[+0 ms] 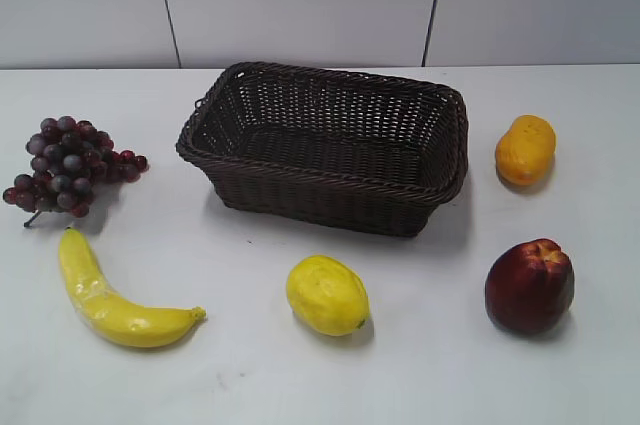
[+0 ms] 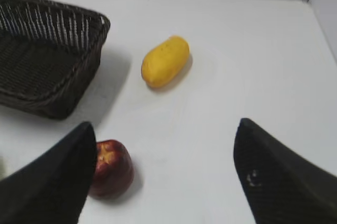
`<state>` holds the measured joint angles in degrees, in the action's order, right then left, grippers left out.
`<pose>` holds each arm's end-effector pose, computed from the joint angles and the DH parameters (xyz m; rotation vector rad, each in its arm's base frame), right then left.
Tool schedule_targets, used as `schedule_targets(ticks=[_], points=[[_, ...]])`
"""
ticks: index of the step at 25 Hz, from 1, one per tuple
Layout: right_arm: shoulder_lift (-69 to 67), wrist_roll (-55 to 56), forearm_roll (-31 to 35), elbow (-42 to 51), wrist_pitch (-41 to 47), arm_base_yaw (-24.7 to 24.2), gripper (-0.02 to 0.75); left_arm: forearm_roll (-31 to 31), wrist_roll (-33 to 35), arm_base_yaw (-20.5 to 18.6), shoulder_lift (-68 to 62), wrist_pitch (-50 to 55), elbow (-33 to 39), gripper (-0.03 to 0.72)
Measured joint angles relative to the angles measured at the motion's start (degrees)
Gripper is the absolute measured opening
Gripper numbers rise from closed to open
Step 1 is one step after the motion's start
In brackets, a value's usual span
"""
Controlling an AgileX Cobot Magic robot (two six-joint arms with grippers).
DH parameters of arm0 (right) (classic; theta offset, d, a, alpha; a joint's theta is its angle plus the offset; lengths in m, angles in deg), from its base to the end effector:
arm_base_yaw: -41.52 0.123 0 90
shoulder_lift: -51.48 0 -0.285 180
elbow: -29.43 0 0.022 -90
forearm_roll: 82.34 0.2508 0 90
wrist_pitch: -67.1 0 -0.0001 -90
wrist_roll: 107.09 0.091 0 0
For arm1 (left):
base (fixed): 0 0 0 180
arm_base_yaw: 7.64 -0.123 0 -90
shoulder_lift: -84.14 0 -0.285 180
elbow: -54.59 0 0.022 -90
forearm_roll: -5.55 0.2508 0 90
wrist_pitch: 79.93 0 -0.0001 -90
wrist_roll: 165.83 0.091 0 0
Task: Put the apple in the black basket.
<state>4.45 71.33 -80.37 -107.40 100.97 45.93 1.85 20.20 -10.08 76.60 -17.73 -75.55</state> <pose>0.1314 0.0119 0.3016 -0.0933 2.1638 0.0655 -0.0039 -0.0054 0.2692 0.0686 2.0845 0.0120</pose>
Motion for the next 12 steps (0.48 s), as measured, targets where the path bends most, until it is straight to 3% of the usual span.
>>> schedule_targets(ticks=[5,12], points=[[-16.0,-4.1,0.4,-3.9,2.4,3.6,0.609,0.0,0.0,0.0,0.0,0.0,0.0,0.519],[-32.4,-4.7,1.0,-8.8,4.8,13.7,0.605,0.0,0.0,0.0,0.0,0.0,0.0,0.521]])
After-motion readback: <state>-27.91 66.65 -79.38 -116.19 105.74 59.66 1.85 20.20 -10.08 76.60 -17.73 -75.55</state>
